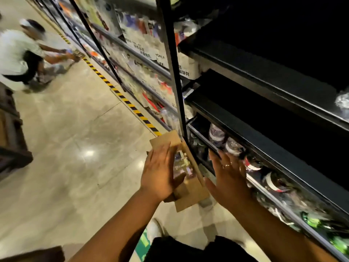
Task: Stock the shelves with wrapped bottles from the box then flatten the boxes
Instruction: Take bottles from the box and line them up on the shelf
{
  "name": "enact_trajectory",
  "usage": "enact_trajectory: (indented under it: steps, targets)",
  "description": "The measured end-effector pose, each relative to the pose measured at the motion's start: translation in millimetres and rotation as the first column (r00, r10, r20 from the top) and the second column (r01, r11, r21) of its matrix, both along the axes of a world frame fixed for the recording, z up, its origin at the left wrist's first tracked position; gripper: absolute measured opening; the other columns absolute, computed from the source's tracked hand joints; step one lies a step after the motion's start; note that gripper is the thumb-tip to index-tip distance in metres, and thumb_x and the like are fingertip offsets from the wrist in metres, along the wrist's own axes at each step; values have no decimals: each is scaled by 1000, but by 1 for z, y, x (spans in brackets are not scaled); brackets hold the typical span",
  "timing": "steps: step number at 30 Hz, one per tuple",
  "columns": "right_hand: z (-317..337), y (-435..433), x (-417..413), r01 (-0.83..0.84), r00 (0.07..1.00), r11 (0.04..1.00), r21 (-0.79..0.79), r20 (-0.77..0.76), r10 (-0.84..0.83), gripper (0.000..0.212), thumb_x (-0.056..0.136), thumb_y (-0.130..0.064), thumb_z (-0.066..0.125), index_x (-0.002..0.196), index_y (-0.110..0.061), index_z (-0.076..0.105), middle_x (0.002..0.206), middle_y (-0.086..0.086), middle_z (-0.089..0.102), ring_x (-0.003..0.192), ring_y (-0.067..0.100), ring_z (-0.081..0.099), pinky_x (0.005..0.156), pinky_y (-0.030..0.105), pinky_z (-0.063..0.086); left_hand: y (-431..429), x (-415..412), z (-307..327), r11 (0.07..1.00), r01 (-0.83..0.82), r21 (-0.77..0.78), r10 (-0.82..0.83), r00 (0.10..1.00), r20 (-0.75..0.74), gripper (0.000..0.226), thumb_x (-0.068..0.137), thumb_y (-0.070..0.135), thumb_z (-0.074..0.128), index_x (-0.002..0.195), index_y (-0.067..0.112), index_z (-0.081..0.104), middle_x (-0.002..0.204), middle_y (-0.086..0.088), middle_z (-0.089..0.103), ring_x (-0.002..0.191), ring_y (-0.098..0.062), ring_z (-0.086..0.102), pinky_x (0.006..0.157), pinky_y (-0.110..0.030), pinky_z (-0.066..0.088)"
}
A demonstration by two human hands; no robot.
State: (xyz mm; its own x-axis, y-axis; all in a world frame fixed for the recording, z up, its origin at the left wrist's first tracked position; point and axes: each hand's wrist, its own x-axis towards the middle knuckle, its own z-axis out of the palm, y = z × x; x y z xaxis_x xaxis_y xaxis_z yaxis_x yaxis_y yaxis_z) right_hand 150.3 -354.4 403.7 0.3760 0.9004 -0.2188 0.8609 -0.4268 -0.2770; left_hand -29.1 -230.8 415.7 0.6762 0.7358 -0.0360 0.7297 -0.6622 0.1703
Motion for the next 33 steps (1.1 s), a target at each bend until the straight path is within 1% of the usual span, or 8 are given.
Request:
enact_trajectory:
  steps: [2,5,10,13,17,24,28,33]
  targets:
    - [-4,23,-24,-6,1000,1000,-7,2,6,80,85,-60,21,158,-31,6,166,2,3,152,28,0,119,49,-1,20,-26,-3,1000,-14,-10,14,1000,-4,86,79,62,69,150,22,39,156,-10,39,141,-32,39,118,-48,25]
    - [-15,60,-62,38,999,999,-2,-9,-38,77,87,-59,30,157,-29,18,165,5,14,150,32,11,118,52,8,56,-67,-11,1000,2,3,-1,996,-88,87,90,69,46,159,23,19,167,-4,15,152,-27,16,123,-42,7]
    - [-44,110,-124,154,988,988,-29,11,-154,70,93,-53,46,155,-26,26,162,6,21,148,31,17,119,56,15,113,-133,-26,996,62,-66,-67,994,-81,94,86,80,18,154,17,35,159,-10,35,145,-33,35,119,-48,23]
    - [-53,133,-144,219,976,965,-144,8,-220,74,94,-56,44,157,-29,16,163,4,16,149,30,13,119,49,10,145,-154,-36,990,108,-95,-117,988,-97,85,85,72,39,150,16,41,155,-13,42,141,-37,41,116,-51,29]
    - [-63,136,-156,319,945,934,-163,-22,-326,76,90,-53,53,155,-27,23,159,7,25,144,35,22,116,52,20,180,-149,-49,968,205,-141,-225,963,-146,88,82,67,54,152,16,37,156,-13,39,143,-35,39,117,-49,27]
    - [-83,162,-133,441,879,859,-261,-69,-472,76,83,-55,49,152,-31,28,155,6,33,137,32,32,111,48,29,227,-95,-76,928,307,-212,-337,933,-126,88,82,73,38,144,11,43,146,-16,51,131,-37,52,108,-54,44]
    - [-112,190,-111,502,817,812,-299,-145,-558,69,86,-53,55,149,-31,37,152,7,40,137,33,35,113,50,29,251,-69,-98,904,350,-247,-394,905,-160,89,86,67,52,154,16,29,158,-10,35,144,-31,35,119,-46,27]
    - [-165,226,-94,542,707,719,-434,-225,-670,78,88,-52,60,153,-31,23,158,5,26,141,35,29,113,46,31,288,-40,-146,843,378,-382,-484,844,-232,88,89,63,55,156,20,16,163,-3,22,149,-24,23,122,-42,22]
